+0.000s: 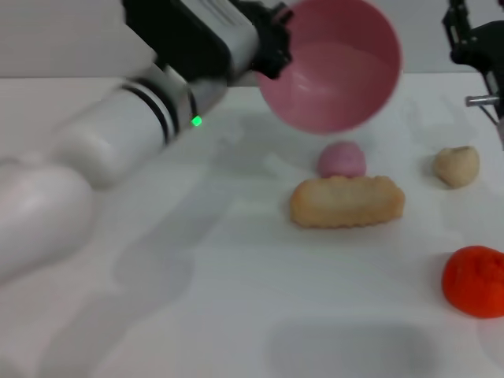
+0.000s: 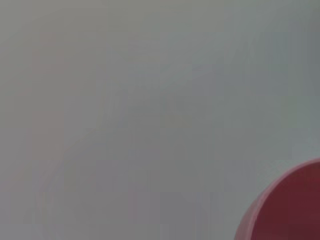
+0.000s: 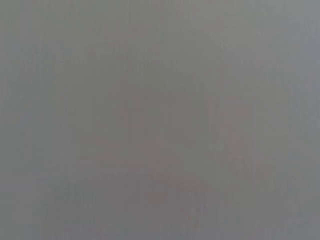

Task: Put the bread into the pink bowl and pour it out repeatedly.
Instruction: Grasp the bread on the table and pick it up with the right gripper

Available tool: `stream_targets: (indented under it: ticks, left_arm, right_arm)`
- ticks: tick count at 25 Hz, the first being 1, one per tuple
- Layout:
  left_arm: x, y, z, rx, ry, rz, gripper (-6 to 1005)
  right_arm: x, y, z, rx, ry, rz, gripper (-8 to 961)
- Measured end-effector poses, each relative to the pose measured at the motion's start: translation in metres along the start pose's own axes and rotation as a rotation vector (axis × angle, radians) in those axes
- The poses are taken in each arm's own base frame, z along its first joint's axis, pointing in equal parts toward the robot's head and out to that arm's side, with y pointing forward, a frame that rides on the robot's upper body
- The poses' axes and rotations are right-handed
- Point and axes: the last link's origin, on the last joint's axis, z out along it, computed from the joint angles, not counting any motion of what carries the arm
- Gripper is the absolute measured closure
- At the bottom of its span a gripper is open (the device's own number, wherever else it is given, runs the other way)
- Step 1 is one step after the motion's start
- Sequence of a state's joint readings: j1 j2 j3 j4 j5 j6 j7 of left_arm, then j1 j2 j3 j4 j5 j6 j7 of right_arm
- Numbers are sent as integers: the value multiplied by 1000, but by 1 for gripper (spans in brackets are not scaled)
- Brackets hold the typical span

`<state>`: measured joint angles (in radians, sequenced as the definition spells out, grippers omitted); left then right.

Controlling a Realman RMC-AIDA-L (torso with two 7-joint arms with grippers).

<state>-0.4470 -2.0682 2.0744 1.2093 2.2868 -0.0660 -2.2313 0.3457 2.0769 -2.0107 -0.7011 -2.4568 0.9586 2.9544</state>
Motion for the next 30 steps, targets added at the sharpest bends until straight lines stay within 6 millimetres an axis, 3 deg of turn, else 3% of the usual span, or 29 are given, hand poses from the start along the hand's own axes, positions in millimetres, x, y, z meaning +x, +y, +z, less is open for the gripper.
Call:
stream_targets:
  ticks: [1, 8, 11, 14, 17, 19, 21, 25, 30]
  left_arm:
    - [-5, -27, 4, 23, -50, -122, 954]
    - [-21, -65, 8, -35, -197, -325, 954]
    - [-42, -92, -1, -109, -330, -493, 954]
    - [-50, -100, -7, -128, -365, -546, 954]
    - [-70, -122, -31, -138, -441, -626, 954]
    - [-70, -122, -31, -138, -441, -626, 954]
    - [-86, -133, -50, -137, -514, -667, 954]
    - [-94, -132, -57, -131, -542, -678, 954]
    - [-105, -126, -62, -135, -590, -683, 954]
  right_arm:
    - [2, 2, 3, -5, 26, 6, 369]
    - [13, 17, 23, -62, 204, 52, 370]
    - [14, 20, 32, -81, 276, 64, 370]
    - [16, 22, 41, -104, 347, 59, 370]
    - [19, 22, 50, -134, 440, 43, 370]
    - [17, 22, 57, -160, 499, 30, 370]
    - [12, 24, 64, -192, 558, 10, 370]
    - [-11, 31, 76, -292, 677, -47, 370]
    - [-46, 48, 75, -504, 825, -153, 370]
